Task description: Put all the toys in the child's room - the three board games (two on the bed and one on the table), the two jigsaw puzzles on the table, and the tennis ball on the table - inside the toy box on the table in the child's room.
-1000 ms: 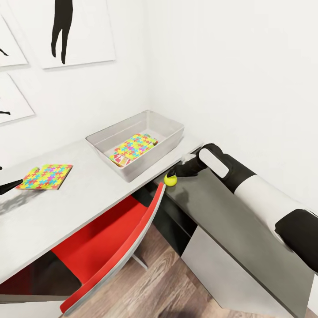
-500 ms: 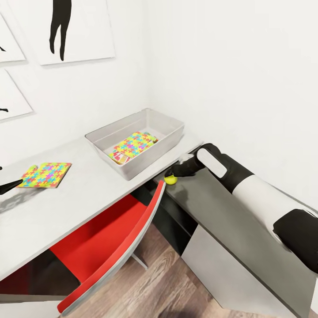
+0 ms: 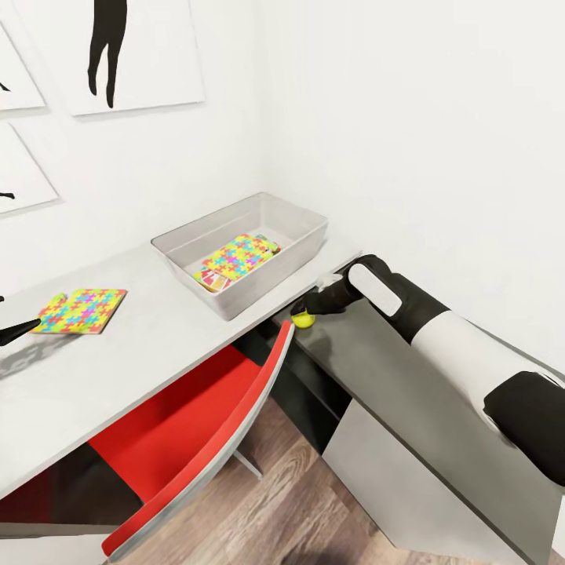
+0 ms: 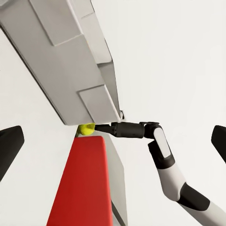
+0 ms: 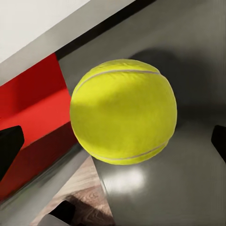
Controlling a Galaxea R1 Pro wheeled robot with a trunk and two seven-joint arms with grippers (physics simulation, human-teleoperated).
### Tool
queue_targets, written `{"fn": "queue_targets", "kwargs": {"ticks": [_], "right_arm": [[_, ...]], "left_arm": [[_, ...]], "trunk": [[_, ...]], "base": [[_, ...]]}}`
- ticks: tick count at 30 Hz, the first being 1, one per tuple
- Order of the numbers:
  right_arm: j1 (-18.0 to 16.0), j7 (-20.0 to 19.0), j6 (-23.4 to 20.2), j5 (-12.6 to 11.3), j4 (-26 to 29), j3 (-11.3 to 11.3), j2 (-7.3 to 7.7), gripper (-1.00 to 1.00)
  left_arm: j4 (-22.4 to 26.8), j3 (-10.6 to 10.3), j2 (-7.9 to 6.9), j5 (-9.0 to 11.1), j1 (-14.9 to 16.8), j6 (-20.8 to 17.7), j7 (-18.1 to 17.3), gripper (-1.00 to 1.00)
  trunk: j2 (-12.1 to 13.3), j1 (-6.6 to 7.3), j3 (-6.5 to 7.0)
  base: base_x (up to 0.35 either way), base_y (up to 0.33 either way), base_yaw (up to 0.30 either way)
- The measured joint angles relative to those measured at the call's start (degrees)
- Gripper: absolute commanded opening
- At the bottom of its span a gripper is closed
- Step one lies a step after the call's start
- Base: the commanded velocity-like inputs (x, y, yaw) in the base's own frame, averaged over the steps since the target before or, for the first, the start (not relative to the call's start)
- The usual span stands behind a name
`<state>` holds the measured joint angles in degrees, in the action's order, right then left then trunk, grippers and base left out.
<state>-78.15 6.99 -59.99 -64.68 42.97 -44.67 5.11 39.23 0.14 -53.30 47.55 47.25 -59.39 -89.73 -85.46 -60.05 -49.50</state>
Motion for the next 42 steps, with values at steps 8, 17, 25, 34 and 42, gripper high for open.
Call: {"fn": "queue_targets", "kwargs": {"ticks": [8,17,25,34,42], "right_arm": [[0.0,0.0,0.0,0.0,0.0,0.0,0.02,1.00],[0.0,0.0,0.0,0.0,0.0,0.0,0.02,1.00],[0.0,0.0,0.0,0.0,0.0,0.0,0.02,1.00],[0.0,0.0,0.0,0.0,0.0,-0.1,0.02,1.00],[0.0,0.0,0.0,0.1,0.0,-0.2,0.02,1.00]], "left_arm": [[0.0,0.0,0.03,0.0,0.0,0.0,0.0,1.00],[0.0,0.0,0.06,0.0,0.0,0.0,0.0,1.00],[0.0,0.0,0.06,0.0,0.0,0.0,0.0,1.00],[-0.1,0.0,0.06,0.0,0.0,0.0,0.0,1.00],[-0.1,0.0,0.06,0.0,0.0,0.0,0.0,1.00]], "trunk": [[0.0,0.01,0.00],[0.0,0.00,0.00],[0.0,0.00,0.00],[-1.2,-0.65,-0.53],[-2.4,-1.32,-1.08]], "base": [[0.068,0.026,0.000],[0.010,0.004,0.000],[0.000,0.000,0.000],[0.000,0.000,0.000],[0.000,0.000,0.000]]}}
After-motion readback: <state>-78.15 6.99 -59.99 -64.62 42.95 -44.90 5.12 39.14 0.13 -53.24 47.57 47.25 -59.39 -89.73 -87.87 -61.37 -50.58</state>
